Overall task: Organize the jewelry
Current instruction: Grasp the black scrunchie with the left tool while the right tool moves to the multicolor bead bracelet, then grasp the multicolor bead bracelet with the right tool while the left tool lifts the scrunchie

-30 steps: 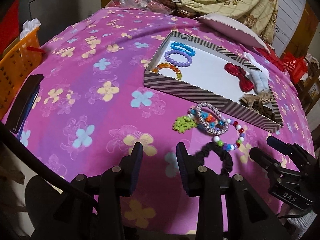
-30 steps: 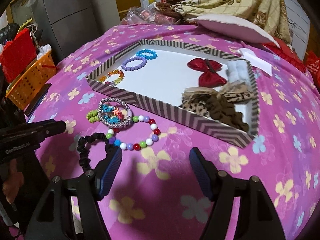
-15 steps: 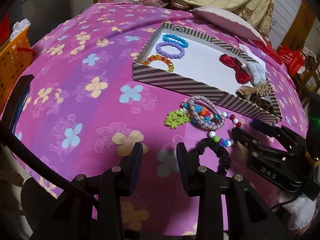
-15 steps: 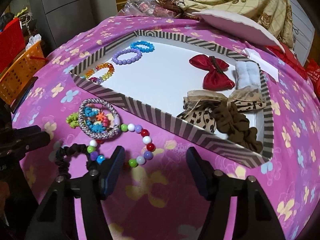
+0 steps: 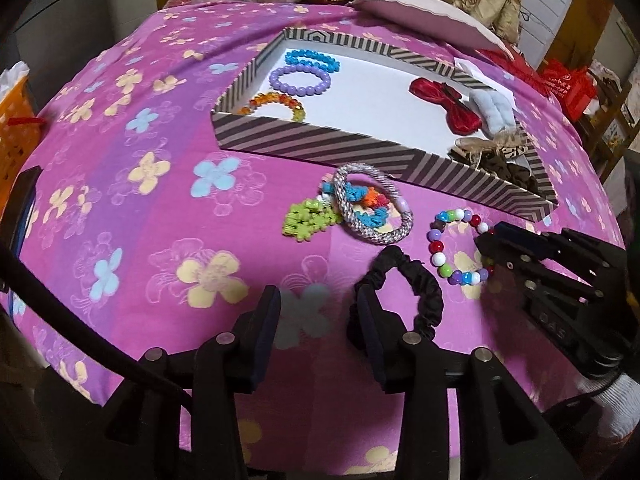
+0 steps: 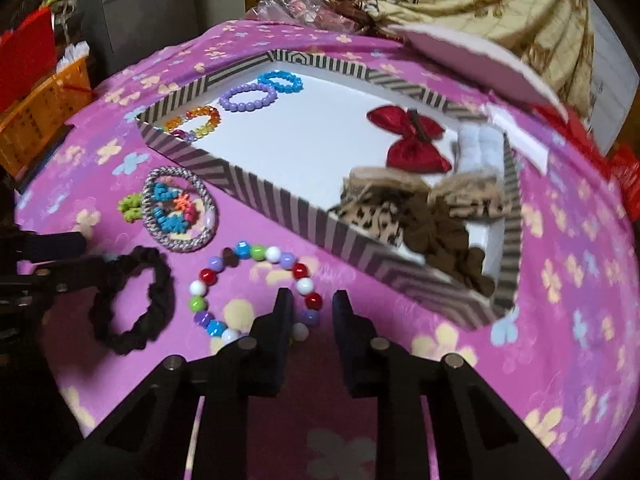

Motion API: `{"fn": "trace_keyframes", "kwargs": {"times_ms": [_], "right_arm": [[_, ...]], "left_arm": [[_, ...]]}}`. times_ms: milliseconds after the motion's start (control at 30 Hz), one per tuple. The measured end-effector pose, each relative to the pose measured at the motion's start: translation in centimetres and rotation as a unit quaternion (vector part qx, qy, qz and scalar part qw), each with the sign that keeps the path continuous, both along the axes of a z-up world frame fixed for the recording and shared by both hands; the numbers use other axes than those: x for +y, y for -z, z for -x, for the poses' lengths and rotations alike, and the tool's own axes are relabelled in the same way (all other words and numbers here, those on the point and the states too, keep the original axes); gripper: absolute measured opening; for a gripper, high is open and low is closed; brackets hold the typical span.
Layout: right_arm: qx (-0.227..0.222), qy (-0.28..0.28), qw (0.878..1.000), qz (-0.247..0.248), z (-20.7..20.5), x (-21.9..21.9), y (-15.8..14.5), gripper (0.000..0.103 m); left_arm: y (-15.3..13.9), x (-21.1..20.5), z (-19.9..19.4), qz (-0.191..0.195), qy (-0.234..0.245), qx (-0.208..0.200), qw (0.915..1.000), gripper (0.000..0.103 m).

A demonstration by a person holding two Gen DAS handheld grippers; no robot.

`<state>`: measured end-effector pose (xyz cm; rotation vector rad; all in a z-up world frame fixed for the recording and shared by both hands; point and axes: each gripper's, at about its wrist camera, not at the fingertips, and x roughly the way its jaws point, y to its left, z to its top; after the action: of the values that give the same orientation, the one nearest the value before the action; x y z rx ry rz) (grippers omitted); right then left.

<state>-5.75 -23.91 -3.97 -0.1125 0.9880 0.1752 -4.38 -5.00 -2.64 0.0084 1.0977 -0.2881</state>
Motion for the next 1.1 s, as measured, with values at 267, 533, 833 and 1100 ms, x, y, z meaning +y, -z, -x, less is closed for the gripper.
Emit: {"fn": "trace_keyframes", "kwargs": {"times_ms": [267,533,833,1100], "right_arm": [[-0.017,-0.02,1.0,0.006,0.0,0.8,0.2,0.009],[-0.027,-0.017,0.999,-0.028,0.9,-0.3,-1.5,0.009],[-0.062,-0.043,0.997,-0.025,2.0,0.3,-5.7,0.009],[-0.081,-0.056,0.995,-0.029,1.8,0.2,-9.4,0.009]], "left_arm": [[0.6,-1.8,-0.3,-0.023,0.017,-0.005,0.9996,0.045],[0.3,-1.6,-0.6,0.017,0.036,0.004,0.9992,0.009],[-2.3,0.7,-0.6,0.068,0.034,0.009,0.9971,0.008],[-6.1,1.6,-0.5,0.076,0.038,-0.023,0.9961,0.008]]}}
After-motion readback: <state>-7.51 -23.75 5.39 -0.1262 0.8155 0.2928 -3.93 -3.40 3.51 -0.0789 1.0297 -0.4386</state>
